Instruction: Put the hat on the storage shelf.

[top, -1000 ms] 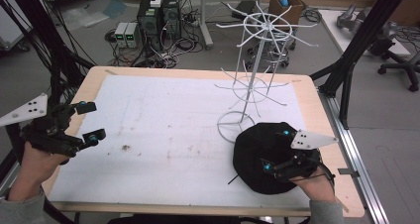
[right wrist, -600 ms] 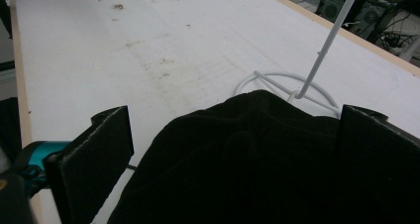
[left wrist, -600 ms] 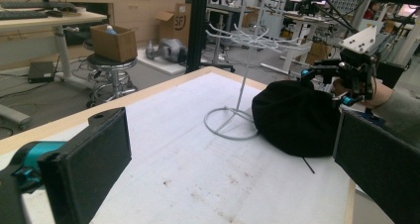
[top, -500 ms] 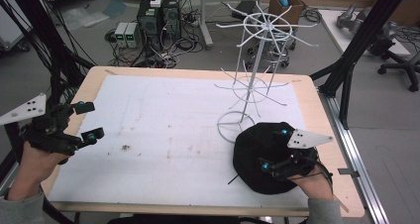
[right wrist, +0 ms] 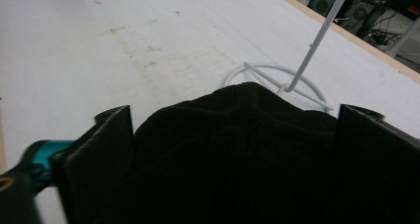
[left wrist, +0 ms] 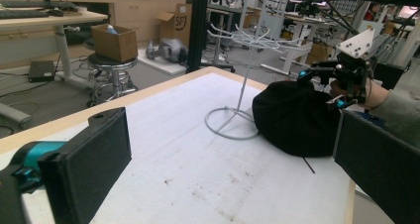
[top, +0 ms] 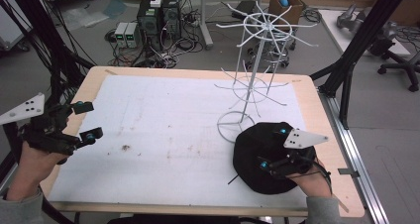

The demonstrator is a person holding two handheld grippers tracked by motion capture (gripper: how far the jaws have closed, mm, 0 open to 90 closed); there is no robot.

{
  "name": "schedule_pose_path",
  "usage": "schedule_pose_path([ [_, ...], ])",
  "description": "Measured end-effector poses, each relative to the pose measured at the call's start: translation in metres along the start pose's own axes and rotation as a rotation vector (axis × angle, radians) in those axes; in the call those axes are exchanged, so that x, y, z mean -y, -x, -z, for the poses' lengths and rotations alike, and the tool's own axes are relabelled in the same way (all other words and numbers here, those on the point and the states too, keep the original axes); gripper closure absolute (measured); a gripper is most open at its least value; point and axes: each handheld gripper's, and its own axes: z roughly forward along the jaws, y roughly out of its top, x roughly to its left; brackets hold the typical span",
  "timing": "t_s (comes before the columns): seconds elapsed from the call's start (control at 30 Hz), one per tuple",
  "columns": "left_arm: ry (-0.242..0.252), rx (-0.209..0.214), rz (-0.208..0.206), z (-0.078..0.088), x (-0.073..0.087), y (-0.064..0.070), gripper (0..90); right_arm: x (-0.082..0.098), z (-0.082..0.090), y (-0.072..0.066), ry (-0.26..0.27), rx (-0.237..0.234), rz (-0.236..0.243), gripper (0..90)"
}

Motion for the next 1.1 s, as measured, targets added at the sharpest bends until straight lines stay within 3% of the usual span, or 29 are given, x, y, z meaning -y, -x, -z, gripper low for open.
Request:
schedule_pose_path([
  [0.13,0.0,0.0,0.001,0.0,0.0,0.0,1.7,0.003,-0.002,0.002,0.003,0.001,-0.014,5.5],
  [0.2,0.001,-0.001,0.002,0.0,0.0,0.0,1.7,0.005,-0.003,0.003,-0.004,0.003,-0.023,8.1],
  [0.23,-0.001,0.001,0.002,0.0,0.001,-0.001,1.7,0.007,-0.004,0.004,-0.011,0.011,-0.02,14.4],
  [0.47,0.001,0.007,0.001,0.0,0.001,0.0,1.7,0.011,-0.003,0.006,-0.008,0.025,-0.017,24.6],
  [0.67,0.001,0.01,0.0,0.0,0.001,0.0,1.7,0.013,-0.004,0.008,-0.02,0.027,-0.026,26.7],
  [0.8,0.003,0.011,0.002,0.0,0.001,0.0,1.7,0.014,-0.006,0.008,-0.032,0.026,-0.028,33.4],
  [0.83,0.003,0.01,0.004,0.0,0.001,-0.001,1.7,0.016,-0.006,0.011,-0.037,0.02,-0.034,39.4],
  [1.0,0.001,0.009,0.002,0.0,0.001,0.0,1.7,0.017,-0.006,0.012,-0.054,0.009,-0.037,49.7],
  [1.03,0.001,0.009,0.002,0.0,0.001,0.0,1.7,0.017,-0.007,0.011,-0.073,0.01,-0.021,58.9],
  [1.07,0.0,0.008,0.001,0.0,0.001,0.0,1.7,0.017,-0.007,0.011,-0.073,0.01,-0.021,58.9],
  [1.1,-0.001,0.007,0.002,0.0,0.001,0.0,1.7,0.017,-0.008,0.009,-0.089,0.017,-0.02,65.9],
])
